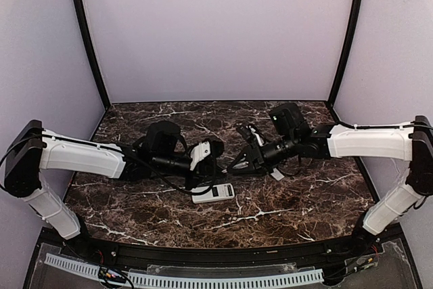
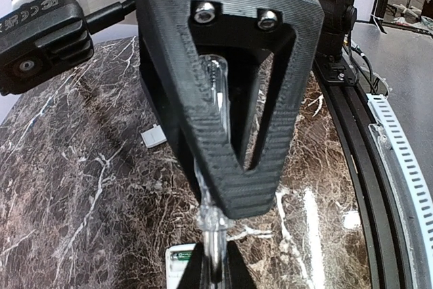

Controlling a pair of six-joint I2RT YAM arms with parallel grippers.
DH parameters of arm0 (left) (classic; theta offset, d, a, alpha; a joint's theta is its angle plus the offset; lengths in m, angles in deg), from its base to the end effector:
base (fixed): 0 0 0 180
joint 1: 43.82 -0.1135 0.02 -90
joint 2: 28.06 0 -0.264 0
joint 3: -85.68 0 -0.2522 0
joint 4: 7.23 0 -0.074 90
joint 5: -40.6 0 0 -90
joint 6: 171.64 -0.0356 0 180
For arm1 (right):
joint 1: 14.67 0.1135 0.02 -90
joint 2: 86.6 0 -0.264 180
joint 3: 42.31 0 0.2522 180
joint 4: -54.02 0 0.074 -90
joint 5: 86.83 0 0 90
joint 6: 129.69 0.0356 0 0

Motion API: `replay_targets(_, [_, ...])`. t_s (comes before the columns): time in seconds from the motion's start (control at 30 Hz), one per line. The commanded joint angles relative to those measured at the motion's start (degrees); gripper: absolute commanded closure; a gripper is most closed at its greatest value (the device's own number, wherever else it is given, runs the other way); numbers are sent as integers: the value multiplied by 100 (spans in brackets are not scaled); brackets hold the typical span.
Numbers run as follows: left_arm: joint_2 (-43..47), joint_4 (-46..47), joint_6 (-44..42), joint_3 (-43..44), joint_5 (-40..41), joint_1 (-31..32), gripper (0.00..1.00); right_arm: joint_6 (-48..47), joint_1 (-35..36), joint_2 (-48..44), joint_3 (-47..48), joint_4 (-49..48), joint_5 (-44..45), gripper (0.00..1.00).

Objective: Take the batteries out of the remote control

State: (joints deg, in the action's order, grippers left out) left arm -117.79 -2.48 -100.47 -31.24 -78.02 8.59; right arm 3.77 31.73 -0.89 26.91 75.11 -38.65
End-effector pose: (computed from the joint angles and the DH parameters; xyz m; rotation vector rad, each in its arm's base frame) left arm 0.1950 -0.2813 0.2251 1.4277 1.4079 -0.8683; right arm 0.2047 0.2494 0.2439 -0.5401 2.5148 1.5626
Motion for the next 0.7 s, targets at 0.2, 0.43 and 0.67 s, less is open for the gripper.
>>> replay_targets(0.2, [-61, -132, -51, 121, 73, 19, 100, -66, -16, 156, 256, -137, -92, 75])
replay_targets(0.43, [-69, -161, -52, 137, 100, 19, 100, -160, -12, 182, 297, -3, -92, 89])
replay_targets(0.67, [-86, -227, -50, 174, 105, 20, 100, -241, -16, 172, 280, 92, -72, 100])
